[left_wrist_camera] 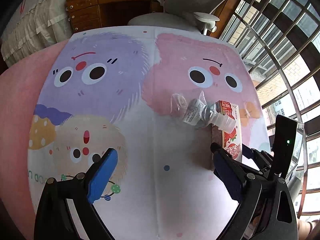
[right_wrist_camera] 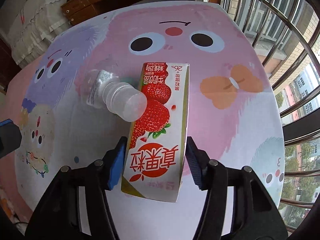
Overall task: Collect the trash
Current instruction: 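Grasp the clear plastic bottle with the left gripper while the right grasps the strawberry milk carton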
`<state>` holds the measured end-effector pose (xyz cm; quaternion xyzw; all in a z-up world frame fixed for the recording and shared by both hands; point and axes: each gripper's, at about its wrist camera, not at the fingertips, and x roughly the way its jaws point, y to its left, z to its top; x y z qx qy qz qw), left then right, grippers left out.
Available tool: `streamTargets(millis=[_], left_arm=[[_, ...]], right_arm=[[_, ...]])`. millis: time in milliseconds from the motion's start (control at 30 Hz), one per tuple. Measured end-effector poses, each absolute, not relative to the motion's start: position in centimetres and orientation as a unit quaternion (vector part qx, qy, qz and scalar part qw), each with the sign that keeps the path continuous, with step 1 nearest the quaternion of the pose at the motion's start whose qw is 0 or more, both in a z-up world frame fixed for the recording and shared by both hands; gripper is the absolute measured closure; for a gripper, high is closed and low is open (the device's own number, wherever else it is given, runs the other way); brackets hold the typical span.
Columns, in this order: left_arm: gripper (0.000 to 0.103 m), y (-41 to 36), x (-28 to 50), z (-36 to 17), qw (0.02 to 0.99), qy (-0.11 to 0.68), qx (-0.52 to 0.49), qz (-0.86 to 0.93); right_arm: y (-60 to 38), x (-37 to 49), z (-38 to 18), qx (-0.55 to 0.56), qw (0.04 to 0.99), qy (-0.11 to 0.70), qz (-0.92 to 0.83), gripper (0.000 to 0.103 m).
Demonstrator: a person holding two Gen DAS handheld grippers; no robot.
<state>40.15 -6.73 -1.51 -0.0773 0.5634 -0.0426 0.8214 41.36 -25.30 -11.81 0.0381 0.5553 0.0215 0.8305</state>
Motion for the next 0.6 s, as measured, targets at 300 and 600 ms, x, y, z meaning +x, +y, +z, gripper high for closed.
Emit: streamTargets(millis=[300, 600], left_arm=[[0.006, -10.1, 46.4, -5.4, 0.8, 0.585, -0.124, -0.041], [0.006, -11.9, 49.2, -9.8, 0.779, 0.608, -0.15, -0.025]], right_arm=[[-30.9, 42.8, -11.8, 0.041, 0.83, 0.556, 0.002, 0.05], [-32.1, 43.1, -12.0, 0.049, 0.833, 0.55, 0.015, 0.05]])
